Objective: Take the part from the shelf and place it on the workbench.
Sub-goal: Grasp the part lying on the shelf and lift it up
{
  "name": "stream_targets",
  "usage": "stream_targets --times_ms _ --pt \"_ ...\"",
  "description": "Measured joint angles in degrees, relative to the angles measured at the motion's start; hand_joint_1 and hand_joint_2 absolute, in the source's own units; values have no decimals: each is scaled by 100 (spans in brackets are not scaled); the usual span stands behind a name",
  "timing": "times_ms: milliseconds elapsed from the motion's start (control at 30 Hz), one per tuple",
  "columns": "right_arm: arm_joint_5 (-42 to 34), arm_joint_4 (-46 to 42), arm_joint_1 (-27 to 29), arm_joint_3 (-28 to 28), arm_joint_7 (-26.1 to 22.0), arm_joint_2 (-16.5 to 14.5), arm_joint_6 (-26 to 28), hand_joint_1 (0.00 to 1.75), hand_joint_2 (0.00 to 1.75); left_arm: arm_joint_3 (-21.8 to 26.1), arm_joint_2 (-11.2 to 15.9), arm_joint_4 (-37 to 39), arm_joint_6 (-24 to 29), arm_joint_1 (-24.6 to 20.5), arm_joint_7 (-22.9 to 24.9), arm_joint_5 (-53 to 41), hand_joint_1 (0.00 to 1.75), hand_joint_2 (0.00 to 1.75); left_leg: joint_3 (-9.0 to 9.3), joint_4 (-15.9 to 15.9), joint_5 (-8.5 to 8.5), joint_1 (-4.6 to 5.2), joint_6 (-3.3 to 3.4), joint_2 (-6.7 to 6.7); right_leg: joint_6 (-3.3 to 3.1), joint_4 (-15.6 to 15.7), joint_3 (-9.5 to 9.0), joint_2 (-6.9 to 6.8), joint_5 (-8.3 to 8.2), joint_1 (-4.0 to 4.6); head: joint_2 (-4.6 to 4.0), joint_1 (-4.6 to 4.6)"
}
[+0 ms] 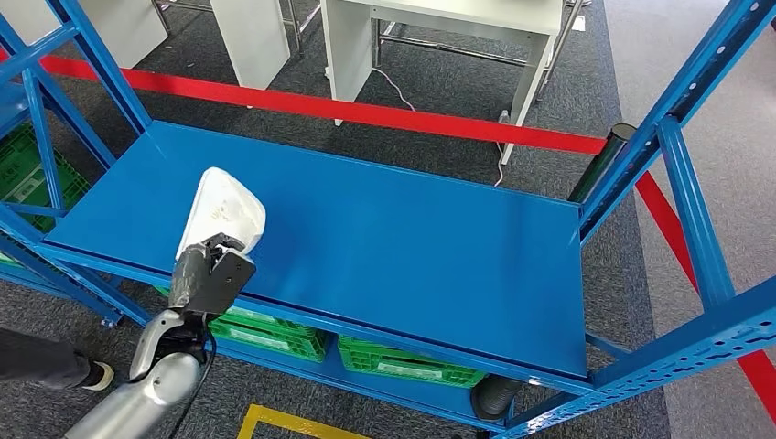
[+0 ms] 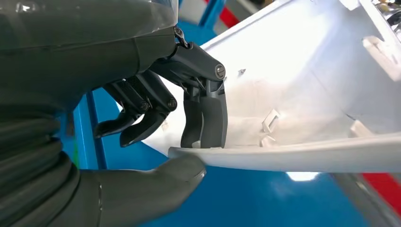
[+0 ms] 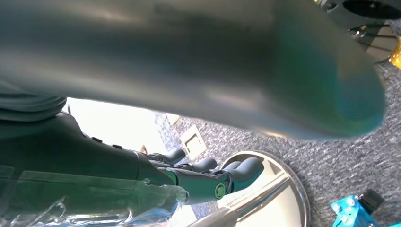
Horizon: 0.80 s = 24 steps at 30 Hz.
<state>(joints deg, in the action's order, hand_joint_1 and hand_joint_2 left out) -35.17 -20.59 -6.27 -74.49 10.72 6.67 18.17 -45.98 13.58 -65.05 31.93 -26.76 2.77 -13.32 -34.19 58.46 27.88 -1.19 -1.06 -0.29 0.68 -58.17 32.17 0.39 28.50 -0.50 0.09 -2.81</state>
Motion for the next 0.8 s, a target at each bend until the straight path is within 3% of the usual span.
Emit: stream_targets --times_ms 367,800 --pt "-115 0 2 22 54 -116 23 0 0 343 -183 -1021 -198 488 -486 1252 175 175 2 -2 1 -1 -2 0 -3 -1 0 -1 2 2 0 1" --pt "-169 4 1 24 46 -195 50 0 0 511 -325 -1369 -331 592 -1048 2442 175 175 2 -2 2 -1 -3 0 -3 -1 0 -1 2 2 0 1"
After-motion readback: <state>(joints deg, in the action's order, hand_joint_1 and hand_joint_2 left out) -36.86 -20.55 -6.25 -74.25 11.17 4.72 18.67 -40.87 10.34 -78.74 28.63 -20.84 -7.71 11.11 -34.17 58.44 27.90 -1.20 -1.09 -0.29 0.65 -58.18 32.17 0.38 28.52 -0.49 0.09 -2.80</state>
